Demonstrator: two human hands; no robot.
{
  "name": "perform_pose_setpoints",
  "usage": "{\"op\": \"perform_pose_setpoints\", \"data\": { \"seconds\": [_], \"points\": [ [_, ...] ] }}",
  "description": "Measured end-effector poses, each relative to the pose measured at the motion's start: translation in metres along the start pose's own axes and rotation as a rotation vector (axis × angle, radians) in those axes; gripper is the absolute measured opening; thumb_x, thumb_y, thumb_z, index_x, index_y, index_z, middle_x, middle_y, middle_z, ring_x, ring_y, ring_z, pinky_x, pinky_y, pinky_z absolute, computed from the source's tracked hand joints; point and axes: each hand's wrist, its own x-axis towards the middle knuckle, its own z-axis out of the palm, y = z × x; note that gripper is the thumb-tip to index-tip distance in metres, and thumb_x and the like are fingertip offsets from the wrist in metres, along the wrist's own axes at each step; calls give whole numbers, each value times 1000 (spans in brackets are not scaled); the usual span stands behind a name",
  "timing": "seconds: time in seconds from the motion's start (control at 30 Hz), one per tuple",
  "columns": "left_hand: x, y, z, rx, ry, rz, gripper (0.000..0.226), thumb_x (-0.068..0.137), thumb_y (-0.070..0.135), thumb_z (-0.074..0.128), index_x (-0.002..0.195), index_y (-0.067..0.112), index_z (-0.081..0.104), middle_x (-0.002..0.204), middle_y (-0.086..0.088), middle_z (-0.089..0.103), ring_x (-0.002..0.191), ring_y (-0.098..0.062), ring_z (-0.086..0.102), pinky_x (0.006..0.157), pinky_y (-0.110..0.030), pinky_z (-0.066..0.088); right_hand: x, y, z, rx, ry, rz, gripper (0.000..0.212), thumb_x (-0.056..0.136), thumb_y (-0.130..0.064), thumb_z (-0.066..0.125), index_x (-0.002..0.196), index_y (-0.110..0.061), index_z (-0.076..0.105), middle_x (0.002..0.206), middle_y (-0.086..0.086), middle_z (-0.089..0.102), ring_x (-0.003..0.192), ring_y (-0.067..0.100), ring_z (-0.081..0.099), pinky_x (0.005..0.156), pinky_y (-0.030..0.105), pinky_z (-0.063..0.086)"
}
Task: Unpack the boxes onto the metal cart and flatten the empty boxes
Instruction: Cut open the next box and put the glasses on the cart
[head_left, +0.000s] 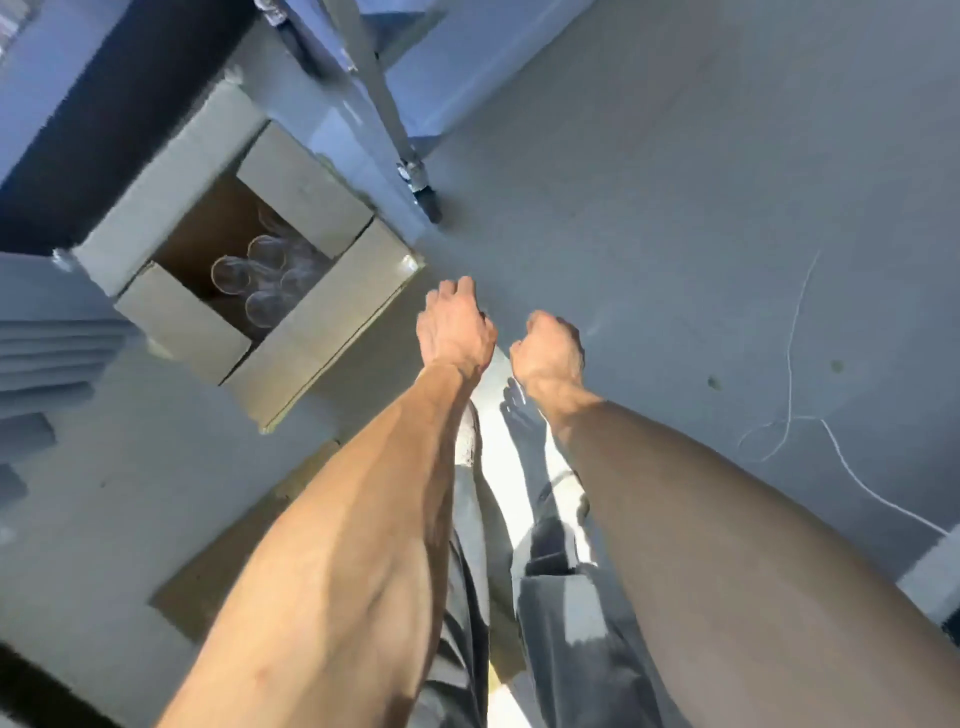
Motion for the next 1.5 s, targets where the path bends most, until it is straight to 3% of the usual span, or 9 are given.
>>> {"op": "perform_pose_setpoints", "data": {
  "seconds": [0.43,0.53,0.67,0.87,1.07,1.17,1.3,1.4,1.5],
  "points": [
    [17,-207,-45,-183,-42,-426,32,90,15,53,121,7,55,122,-18,58,113,-36,56,93,-42,46,-28,-185,86,-210,-23,-291,25,84,0,48,103,-2,65,104,19,65,102,37,60,82,38,53],
    [28,-229,-56,-232,-71,-492,35,90,14,50,124,6,54,125,-17,55,117,-35,55,96,-40,46,-25,-217,100,-298,-71,-357,32,89,-1,48,114,-5,67,109,18,65,104,35,62,84,36,53],
    [49,-245,-68,-278,-152,-548,35,92,12,48,126,5,54,130,-15,52,122,-33,53,96,-37,44,-4,-259,115,-387,-130,-378,29,89,-3,48,112,-7,66,110,16,64,106,33,62,88,36,53],
    [82,-268,-82,-322,-210,-626,29,93,16,53,118,6,64,127,-14,60,116,-32,60,87,-37,51,22,-313,134,-478,-207,-460,27,93,-13,51,118,-7,60,118,16,59,110,34,59,88,38,48],
    [121,-296,-60,-467,-176,-675,27,95,20,54,112,4,68,118,-15,65,110,-35,62,91,-38,50,49,-346,167,-558,-240,-554,26,95,-12,52,119,-6,61,122,16,55,114,30,55,95,36,48],
    [138,-303,-45,-352,-228,-538,31,92,21,51,115,9,68,123,-15,64,119,-33,55,103,-39,44,63,-350,174,-681,-232,-639,31,98,-10,47,126,-4,57,127,18,50,119,32,50,99,39,44],
    [141,-314,-26,2,-353,-373,39,94,32,48,128,18,60,136,-11,56,132,-33,39,109,-42,32,68,-340,175,-1215,-202,-878,38,101,-17,35,131,-11,57,141,18,49,137,38,34,115,50,21],
    [132,-319,-33,297,-467,-302,31,99,25,43,123,21,62,126,-5,58,118,-24,44,100,-35,34,67,-335,170,-1535,-220,-812,43,101,-28,32,134,-13,55,145,14,49,147,38,18,120,52,6],
    [121,-314,-52,449,-577,-296,24,98,31,45,113,24,62,109,1,61,104,-20,50,96,-37,32,59,-338,162,-1685,-233,-768,45,101,-35,34,137,-15,53,142,8,53,147,35,22,119,50,7]
  ]
}}
